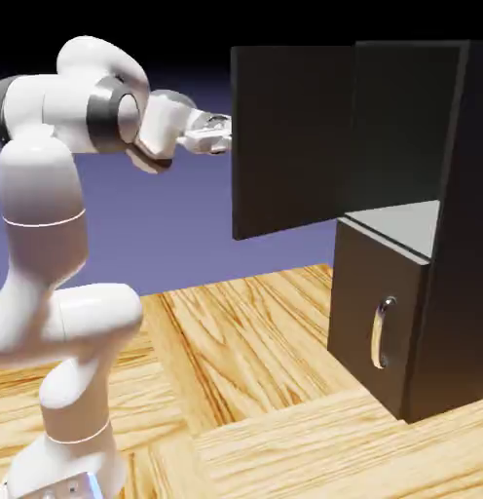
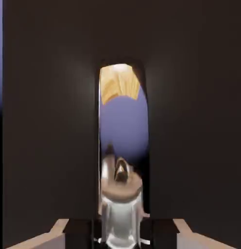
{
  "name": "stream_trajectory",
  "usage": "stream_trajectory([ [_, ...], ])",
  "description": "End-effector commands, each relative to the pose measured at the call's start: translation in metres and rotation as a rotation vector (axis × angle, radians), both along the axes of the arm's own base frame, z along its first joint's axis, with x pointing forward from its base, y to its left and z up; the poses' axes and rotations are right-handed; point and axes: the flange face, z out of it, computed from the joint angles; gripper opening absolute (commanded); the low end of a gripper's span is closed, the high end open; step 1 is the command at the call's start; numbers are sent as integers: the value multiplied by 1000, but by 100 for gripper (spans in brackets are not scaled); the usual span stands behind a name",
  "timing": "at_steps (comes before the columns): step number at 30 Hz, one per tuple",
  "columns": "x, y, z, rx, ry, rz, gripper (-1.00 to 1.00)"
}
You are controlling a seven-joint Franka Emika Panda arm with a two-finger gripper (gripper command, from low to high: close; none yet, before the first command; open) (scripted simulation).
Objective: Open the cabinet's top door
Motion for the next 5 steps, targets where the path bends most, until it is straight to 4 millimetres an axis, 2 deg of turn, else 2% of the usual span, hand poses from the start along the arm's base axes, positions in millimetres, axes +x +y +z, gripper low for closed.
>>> stream_trajectory([
  [1,5,3,0,0,0,-30,-100],
  [4,11,15,0,0,0,-80,-100],
  [5,11,15,0,0,0,-80,100],
])
